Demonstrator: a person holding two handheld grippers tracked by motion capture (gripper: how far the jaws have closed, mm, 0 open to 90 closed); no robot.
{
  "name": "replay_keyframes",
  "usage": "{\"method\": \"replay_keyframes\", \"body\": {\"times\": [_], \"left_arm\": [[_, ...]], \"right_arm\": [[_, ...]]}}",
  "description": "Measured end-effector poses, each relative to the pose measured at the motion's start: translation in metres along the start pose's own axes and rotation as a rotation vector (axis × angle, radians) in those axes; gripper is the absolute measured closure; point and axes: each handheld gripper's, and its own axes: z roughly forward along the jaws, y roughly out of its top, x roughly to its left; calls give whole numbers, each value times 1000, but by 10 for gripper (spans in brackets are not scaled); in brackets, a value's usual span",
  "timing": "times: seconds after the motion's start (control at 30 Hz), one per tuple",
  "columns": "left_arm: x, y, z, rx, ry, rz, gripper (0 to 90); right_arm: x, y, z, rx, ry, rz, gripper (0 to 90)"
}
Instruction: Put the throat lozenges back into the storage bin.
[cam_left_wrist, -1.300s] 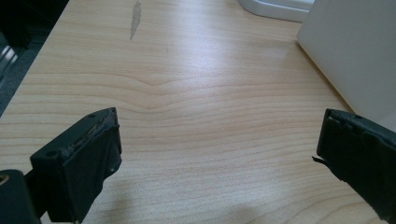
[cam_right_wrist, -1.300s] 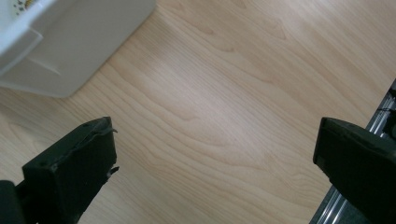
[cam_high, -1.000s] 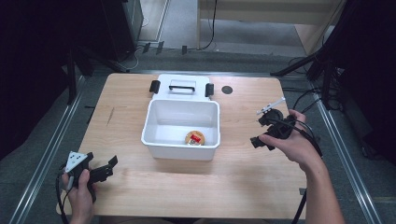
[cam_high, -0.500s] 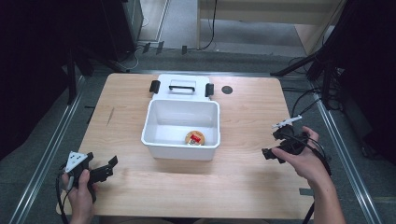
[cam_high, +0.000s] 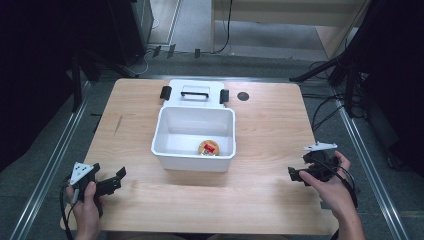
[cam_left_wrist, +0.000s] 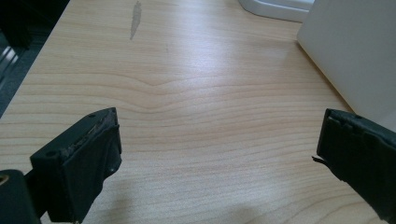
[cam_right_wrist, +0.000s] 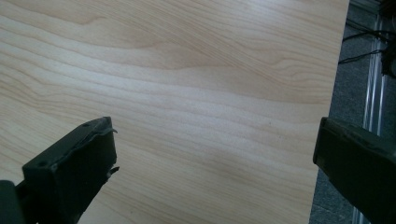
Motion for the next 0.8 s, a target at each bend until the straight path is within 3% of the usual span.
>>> {"method": "replay_keyframes", "body": {"times": [0.2, 0.57, 0.8], "left_arm": [[0, 0, 0, 1, 0, 1, 2], [0, 0, 0, 0, 0, -2, 2], [0, 0, 0, 0, 0, -3, 2]], "right_arm": [[-6, -21, 6, -44, 0, 47, 0], [-16, -61, 7, -192, -7, 125, 0], [-20, -80, 5, -258, -10, 161, 5]]}}
